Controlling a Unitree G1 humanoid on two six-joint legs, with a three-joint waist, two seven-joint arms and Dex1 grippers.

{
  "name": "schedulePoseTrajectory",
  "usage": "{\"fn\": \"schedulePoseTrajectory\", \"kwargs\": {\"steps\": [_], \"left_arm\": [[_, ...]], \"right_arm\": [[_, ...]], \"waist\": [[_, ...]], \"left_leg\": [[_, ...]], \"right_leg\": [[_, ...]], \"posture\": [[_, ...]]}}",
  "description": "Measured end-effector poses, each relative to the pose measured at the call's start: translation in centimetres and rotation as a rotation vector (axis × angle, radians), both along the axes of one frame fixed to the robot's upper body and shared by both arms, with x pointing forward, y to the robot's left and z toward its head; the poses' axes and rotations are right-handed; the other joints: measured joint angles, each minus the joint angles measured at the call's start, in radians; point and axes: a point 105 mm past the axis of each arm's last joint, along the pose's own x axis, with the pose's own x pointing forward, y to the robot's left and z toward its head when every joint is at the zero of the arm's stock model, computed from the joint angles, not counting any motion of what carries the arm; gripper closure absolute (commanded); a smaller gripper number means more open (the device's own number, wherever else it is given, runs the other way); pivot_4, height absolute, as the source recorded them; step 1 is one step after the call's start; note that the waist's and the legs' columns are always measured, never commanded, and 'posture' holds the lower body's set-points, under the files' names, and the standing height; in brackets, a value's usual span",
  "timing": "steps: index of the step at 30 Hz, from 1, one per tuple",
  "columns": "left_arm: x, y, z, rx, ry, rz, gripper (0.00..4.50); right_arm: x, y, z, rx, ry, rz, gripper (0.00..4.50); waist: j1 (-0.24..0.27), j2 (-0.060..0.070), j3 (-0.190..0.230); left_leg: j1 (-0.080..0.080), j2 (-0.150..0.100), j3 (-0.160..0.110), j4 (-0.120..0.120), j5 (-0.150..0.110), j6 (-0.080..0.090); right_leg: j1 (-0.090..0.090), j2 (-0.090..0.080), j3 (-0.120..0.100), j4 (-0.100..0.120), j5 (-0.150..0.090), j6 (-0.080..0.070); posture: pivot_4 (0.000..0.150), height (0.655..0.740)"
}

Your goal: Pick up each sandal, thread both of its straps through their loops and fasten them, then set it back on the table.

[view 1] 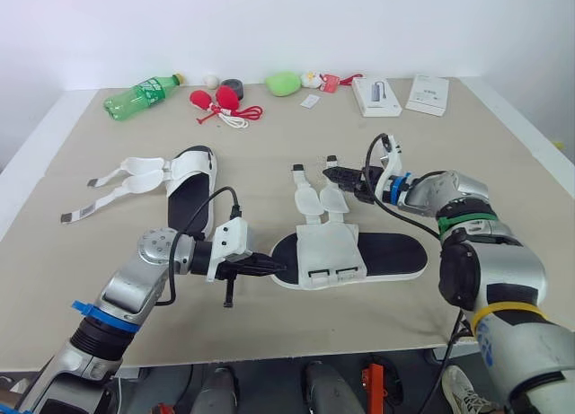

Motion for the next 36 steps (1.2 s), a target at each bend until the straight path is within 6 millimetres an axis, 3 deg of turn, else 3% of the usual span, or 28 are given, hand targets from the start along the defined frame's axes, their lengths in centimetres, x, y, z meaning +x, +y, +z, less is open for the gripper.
{"fn": "schedulePoseTrajectory", "kwargs": {"steps": [2, 3, 8, 11, 15, 24, 27, 29, 32, 36], "left_arm": [[0.0, -0.1, 0.0, -0.001, -0.002, 0.001, 4.50], [0.0, -0.1, 0.0, 0.000, -0.003, 0.002, 4.50], [0.0, -0.4, 0.0, -0.013, -0.005, 0.001, 4.50], [0.0, -0.6, 0.0, -0.021, -0.005, -0.001, 4.50], [0.4, -0.7, -0.4, -0.021, 0.007, 0.014, 4.50], [1.3, -0.5, -0.7, 0.018, -0.019, 0.048, 4.50], [1.2, -0.6, -0.8, 0.021, -0.018, 0.046, 4.50], [1.2, -0.5, -0.8, 0.026, -0.020, 0.047, 4.50], [1.2, -0.6, -0.9, 0.029, -0.020, 0.045, 4.50], [1.2, -0.7, -1.0, 0.032, -0.017, 0.041, 4.50]], "right_arm": [[0.0, 0.2, 0.0, -0.015, -0.003, 0.011, 4.35], [0.0, 0.2, -0.1, -0.021, -0.002, 0.015, 4.47], [-0.3, 0.5, -0.2, -0.077, -0.041, 0.077, 4.47], [-0.7, 0.9, 0.2, -0.207, -0.206, 0.199, 4.47], [-1.6, 1.2, 1.3, -0.372, -0.536, 0.351, 4.47], [-5.8, 1.5, 3.4, -0.707, -1.320, 0.470, 4.47], [-8.6, 1.7, 2.8, -0.917, -1.668, 0.625, 4.47], [-11.4, 2.2, 1.3, -1.040, -1.968, 0.826, 4.47], [-13.6, 2.2, -0.3, -1.093, -2.206, 1.012, 4.47], [-14.2, 2.1, -1.0, -1.138, -2.284, 1.109, 4.47]], "waist": [[0.000, 0.000, 0.000], [0.000, 0.000, 0.000], [0.000, 0.000, 0.000], [0.000, 0.000, 0.000], [0.001, 0.000, 0.000], [0.002, 0.000, 0.000], [0.002, 0.000, 0.000], [0.002, 0.000, 0.000], [0.002, 0.000, 0.000], [0.003, 0.000, 0.000]], "left_leg": [[0.000, 0.000, 0.000, 0.000, 0.000, 0.000], [0.000, 0.000, 0.000, 0.000, 0.000, 0.000], [0.000, 0.000, 0.000, 0.000, 0.000, 0.000], [0.000, 0.000, 0.000, 0.000, 0.000, 0.000], [0.000, 0.000, 0.000, 0.000, 0.000, 0.000], [0.002, 0.000, 0.000, 0.000, 0.000, -0.001], [0.004, 0.000, 0.000, 0.000, 0.000, -0.001], [0.007, 0.000, 0.001, 0.000, 0.000, -0.001], [0.008, 0.000, 0.002, -0.001, 0.001, -0.002], [0.009, 0.000, 0.002, -0.001, 0.004, -0.004]], "right_leg": [[0.000, 0.000, 0.000, 0.000, 0.000, 0.000], [0.000, 0.000, 0.000, 0.000, 0.000, 0.000], [0.000, 0.000, 0.000, 0.000, 0.000, 0.000], [0.000, 0.000, 0.000, 0.000, 0.000, 0.001], [0.000, 0.000, 0.000, 0.000, -0.003, 0.005], [0.001, 0.000, 0.000, 0.001, -0.003, 0.005], [0.003, 0.000, 0.000, 0.000, -0.004, 0.006], [0.005, 0.000, 0.001, 0.000, -0.004, 0.006], [0.006, 0.000, 0.002, 0.001, -0.003, 0.006], [0.006, 0.000, 0.003, 0.001, -0.002, 0.002]], "posture": [[0.150, 0.7400], [0.150, 0.7400], [0.150, 0.7400], [0.150, 0.7400], [0.150, 0.7400], [0.150, 0.7400], [0.150, 0.7400], [0.150, 0.7400], [0.150, 0.7400], [0.150, 0.7400]]}}
